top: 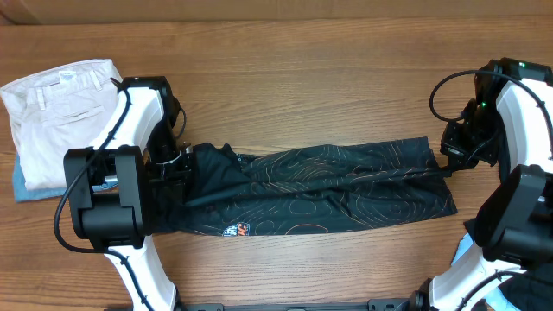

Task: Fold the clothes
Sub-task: 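Lift the strip's left end with the left gripper and fold it rightward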

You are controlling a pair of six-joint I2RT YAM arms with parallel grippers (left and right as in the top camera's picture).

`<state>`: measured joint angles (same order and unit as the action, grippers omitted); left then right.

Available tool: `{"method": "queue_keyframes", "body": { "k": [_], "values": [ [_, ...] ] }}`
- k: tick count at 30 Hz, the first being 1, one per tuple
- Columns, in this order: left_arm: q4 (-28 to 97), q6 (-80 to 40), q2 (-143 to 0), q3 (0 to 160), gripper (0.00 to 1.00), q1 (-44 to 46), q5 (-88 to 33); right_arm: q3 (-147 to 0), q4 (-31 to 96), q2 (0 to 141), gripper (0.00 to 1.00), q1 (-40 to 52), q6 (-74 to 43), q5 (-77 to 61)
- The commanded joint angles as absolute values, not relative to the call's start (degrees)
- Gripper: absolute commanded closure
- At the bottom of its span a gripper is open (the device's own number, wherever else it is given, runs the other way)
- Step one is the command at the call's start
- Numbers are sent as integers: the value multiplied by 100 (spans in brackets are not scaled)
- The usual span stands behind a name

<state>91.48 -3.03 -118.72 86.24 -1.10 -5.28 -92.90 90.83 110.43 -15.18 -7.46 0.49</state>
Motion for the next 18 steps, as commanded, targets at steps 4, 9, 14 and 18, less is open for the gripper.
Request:
{"method": "queue_keyframes", "body": {
  "k": [4, 9, 14, 18],
  "values": [
    [9209, -386, -11758, 8519, 96, -40, -362, -9369, 9083, 10962, 95, -1514, -779, 220],
    [9314, -388, -11758, 8517, 96, -38, -362, -9260, 9074, 10962, 94, -1514, -993, 554],
    [9207, -386, -11758, 8517, 91, -38, -360, -9074, 8991, 10962, 94, -1514, -1011, 556],
    [9214, -386, -11758, 8517, 80, -38, -360, -8910, 8897, 10967, 91, -1514, -1011, 558]
  ]
}}
